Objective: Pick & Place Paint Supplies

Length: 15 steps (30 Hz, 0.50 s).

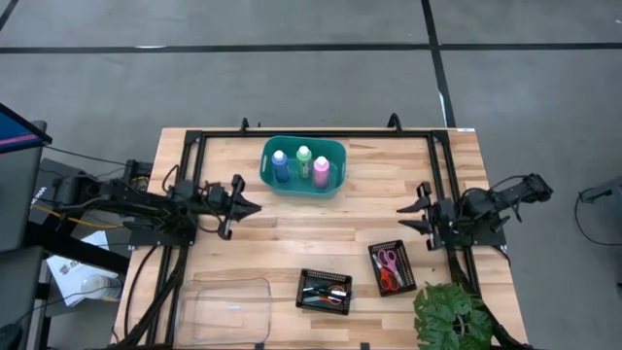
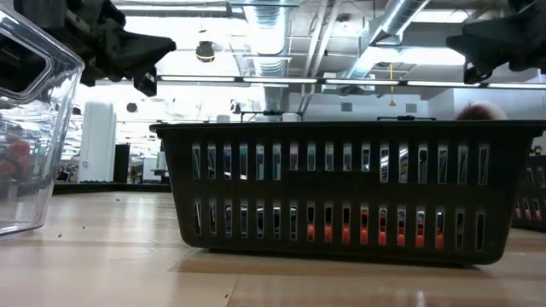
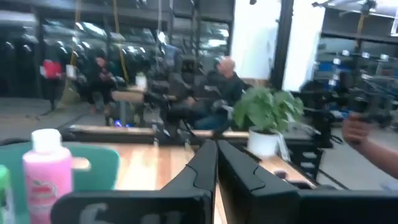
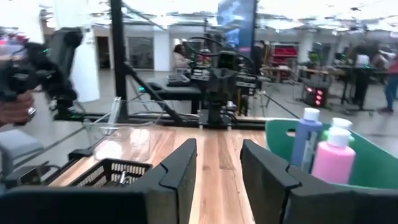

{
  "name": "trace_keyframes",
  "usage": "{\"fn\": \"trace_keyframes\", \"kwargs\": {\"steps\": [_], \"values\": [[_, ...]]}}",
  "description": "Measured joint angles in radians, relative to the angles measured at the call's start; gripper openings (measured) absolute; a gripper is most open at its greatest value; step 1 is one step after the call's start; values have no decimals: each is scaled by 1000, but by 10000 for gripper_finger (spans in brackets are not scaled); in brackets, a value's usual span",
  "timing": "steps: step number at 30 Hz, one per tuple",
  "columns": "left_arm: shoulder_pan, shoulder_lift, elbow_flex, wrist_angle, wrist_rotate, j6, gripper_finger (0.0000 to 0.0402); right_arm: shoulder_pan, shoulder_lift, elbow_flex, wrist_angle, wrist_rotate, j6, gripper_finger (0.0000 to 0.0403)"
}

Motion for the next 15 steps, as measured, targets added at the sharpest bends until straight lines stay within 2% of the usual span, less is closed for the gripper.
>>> {"fn": "trace_keyframes", "kwargs": {"steps": [3,8,11,15], "values": [[17,-7,1,-59,38,-11,6,-15,0,0,-1,10,25,111],[51,-68,-4,-137,38,4,6,-30,0,0,0,10,35,113],[74,-174,-4,-225,38,5,6,-29,0,1,7,10,35,113],[94,-381,-4,-453,37,23,6,-29,0,1,-29,11,35,113]]}}
